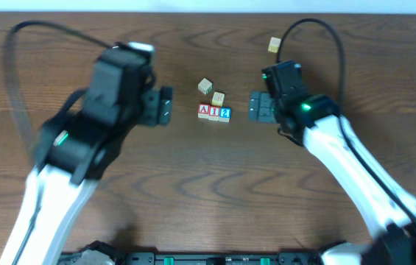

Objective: Spell out Ai2

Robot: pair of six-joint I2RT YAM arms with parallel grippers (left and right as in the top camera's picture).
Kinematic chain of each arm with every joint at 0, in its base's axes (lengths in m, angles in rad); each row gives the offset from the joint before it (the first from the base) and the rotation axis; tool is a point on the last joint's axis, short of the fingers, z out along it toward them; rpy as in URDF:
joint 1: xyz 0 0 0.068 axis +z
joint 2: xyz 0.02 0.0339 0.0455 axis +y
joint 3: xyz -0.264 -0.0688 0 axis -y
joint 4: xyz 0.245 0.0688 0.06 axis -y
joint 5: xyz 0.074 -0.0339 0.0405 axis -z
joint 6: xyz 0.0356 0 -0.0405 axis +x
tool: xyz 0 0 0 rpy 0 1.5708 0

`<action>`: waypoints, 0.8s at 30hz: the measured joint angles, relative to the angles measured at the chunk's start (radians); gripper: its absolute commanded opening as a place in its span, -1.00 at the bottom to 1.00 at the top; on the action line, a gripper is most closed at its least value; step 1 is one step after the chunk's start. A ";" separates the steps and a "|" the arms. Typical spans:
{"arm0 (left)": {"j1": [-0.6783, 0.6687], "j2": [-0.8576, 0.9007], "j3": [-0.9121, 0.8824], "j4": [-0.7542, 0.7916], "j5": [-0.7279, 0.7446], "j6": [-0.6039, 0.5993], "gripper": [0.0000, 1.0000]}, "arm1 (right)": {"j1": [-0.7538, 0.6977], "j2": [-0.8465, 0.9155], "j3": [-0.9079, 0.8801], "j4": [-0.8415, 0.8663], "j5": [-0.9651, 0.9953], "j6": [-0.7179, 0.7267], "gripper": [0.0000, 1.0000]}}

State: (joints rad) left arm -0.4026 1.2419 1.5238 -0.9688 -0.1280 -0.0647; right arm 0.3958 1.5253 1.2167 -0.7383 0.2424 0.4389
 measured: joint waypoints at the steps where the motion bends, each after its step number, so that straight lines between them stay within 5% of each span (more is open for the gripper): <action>1: 0.000 -0.030 0.008 -0.029 -0.007 0.006 0.85 | 0.000 -0.042 0.000 -0.031 0.008 -0.006 0.99; 6: 0.000 -0.146 -0.021 -0.181 -0.022 0.029 0.86 | 0.043 -0.249 -0.007 -0.194 0.076 -0.027 0.99; 13: 0.000 -0.357 -0.295 -0.133 -0.030 0.041 0.81 | 0.164 -0.606 -0.233 -0.171 0.118 -0.031 0.98; 17: 0.000 -0.444 -0.470 0.039 -0.039 0.029 0.91 | 0.183 -0.741 -0.446 0.013 0.125 -0.034 0.98; 24: 0.000 -0.352 -0.756 0.375 -0.090 -0.025 0.91 | 0.184 -0.748 -0.766 0.500 0.165 -0.145 0.99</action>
State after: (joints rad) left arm -0.4026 0.8902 0.7677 -0.5934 -0.2176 -0.0898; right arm 0.5800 0.7769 0.4503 -0.2382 0.4076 0.2935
